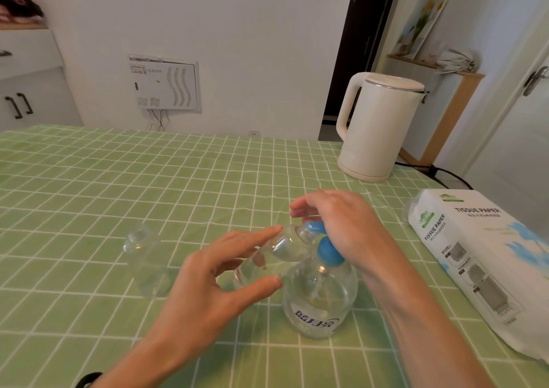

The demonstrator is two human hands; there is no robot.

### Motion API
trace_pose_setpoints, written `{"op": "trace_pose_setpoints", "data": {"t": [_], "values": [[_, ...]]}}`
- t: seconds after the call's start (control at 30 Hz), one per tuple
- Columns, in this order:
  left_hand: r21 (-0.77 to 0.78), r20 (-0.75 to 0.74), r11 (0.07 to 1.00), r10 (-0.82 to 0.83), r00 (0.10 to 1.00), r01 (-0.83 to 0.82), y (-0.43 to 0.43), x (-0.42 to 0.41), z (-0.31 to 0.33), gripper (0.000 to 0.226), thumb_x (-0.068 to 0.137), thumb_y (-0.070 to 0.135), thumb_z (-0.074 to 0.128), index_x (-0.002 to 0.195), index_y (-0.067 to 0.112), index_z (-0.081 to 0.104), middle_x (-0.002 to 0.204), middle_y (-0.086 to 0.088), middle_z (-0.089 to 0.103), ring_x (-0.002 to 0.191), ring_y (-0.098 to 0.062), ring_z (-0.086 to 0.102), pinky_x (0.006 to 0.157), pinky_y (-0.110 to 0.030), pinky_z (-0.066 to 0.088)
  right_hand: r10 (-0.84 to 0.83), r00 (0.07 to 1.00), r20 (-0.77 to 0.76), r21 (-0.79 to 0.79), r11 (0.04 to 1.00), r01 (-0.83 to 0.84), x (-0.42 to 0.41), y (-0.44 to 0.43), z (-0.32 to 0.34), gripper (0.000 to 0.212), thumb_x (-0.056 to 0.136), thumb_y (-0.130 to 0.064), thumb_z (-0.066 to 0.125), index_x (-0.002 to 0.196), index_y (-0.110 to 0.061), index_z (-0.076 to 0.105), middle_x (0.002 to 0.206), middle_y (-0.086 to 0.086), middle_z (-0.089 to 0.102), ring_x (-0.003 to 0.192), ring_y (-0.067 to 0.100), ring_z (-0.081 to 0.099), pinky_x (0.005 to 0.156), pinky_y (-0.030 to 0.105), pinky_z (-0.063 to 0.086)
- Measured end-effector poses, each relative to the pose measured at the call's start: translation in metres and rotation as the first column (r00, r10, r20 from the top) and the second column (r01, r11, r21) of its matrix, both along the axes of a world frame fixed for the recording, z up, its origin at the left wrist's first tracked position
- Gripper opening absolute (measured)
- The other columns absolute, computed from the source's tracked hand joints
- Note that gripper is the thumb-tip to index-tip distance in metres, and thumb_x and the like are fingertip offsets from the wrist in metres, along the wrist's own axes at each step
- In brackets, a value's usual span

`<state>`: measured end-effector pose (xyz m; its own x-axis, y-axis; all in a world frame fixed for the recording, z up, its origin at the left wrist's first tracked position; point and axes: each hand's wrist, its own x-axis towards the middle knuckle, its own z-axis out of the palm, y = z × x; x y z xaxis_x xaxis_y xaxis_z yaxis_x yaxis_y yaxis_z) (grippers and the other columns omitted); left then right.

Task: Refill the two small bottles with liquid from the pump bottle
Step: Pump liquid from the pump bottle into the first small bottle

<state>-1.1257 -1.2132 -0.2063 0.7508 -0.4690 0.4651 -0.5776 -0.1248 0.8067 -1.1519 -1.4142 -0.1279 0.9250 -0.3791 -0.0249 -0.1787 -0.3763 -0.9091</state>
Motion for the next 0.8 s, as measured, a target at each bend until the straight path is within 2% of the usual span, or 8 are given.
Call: {"op": "trace_pose_setpoints", "data": {"t": [0.2, 0.37, 0.47, 0.6, 0.7, 0.8], "values": [[0.0, -0.006, 1.0, 0.0, 1.0, 0.0, -0.0012, 0.0, 0.0011, 0.057, 0.076, 0.049, 0.08, 0.131, 0.057, 0.065, 0.121, 0.013, 0.075, 0.114, -0.019, 0.071, 0.103, -0.046, 0.056, -0.003, 1.0, -0.009, 0.004, 1.0, 0.003, 0.0005, -0.0011, 0.0014, 0.032, 0.101, -0.033, 0.053, 0.09, -0.026, 0.082, 0.096, -0.016, 0.08, 0.101, 0.001, 0.071, 0.085, 0.025, 0.048], [0.007, -0.007, 1.0, 0.0, 1.0, 0.0, 0.0, 0.0016, 0.0016, 0.057, 0.076, 0.048, 0.08, 0.13, 0.057, 0.065, 0.121, 0.016, 0.075, 0.116, -0.017, 0.07, 0.102, -0.044, 0.056, 0.013, 0.997, -0.076, 0.007, 1.0, -0.013, -0.0002, 0.0001, -0.0024, 0.034, 0.103, -0.028, 0.05, 0.093, -0.025, 0.082, 0.101, -0.011, 0.08, 0.106, 0.007, 0.071, 0.098, 0.034, 0.05], [0.009, -0.011, 1.0, -0.005, 1.0, 0.005, -0.0001, -0.0007, 0.0028, 0.056, 0.077, 0.049, 0.08, 0.131, 0.055, 0.066, 0.124, 0.018, 0.074, 0.118, -0.017, 0.07, 0.102, -0.047, 0.056, 0.024, 0.993, -0.112, -0.013, 1.0, -0.026, -0.0011, 0.0003, -0.0023, 0.033, 0.103, -0.028, 0.049, 0.094, -0.026, 0.081, 0.103, -0.012, 0.079, 0.107, 0.007, 0.069, 0.095, 0.033, 0.048], [0.0, -0.01, 1.0, -0.004, 1.0, 0.004, -0.0002, -0.0007, 0.0023, 0.057, 0.077, 0.048, 0.08, 0.131, 0.056, 0.065, 0.123, 0.016, 0.075, 0.115, -0.017, 0.071, 0.104, -0.046, 0.055, 0.012, 0.998, -0.068, -0.021, 1.0, -0.013, 0.0, -0.0002, 0.0005, 0.033, 0.104, -0.028, 0.049, 0.094, -0.027, 0.08, 0.103, -0.013, 0.078, 0.106, 0.005, 0.069, 0.094, 0.031, 0.049], [-0.01, -0.004, 1.0, -0.006, 1.0, 0.006, -0.0007, -0.0009, 0.0022, 0.057, 0.076, 0.048, 0.08, 0.13, 0.056, 0.066, 0.122, 0.011, 0.075, 0.114, -0.018, 0.072, 0.104, -0.045, 0.055, 0.008, 1.0, -0.028, -0.043, 0.999, -0.009, 0.0006, -0.0016, 0.0023, 0.031, 0.103, -0.03, 0.05, 0.092, -0.027, 0.079, 0.103, -0.014, 0.078, 0.105, 0.003, 0.068, 0.086, 0.024, 0.047], [-0.007, 0.001, 1.0, -0.01, 1.0, 0.01, -0.0007, 0.0005, 0.0027, 0.057, 0.076, 0.05, 0.08, 0.13, 0.057, 0.065, 0.12, 0.011, 0.075, 0.115, -0.018, 0.071, 0.104, -0.039, 0.055, 0.014, 1.0, -0.021, -0.049, 0.999, -0.015, 0.0002, -0.0023, 0.0032, 0.031, 0.103, -0.03, 0.051, 0.092, -0.028, 0.079, 0.104, -0.015, 0.077, 0.105, 0.003, 0.068, 0.088, 0.026, 0.047]]}}
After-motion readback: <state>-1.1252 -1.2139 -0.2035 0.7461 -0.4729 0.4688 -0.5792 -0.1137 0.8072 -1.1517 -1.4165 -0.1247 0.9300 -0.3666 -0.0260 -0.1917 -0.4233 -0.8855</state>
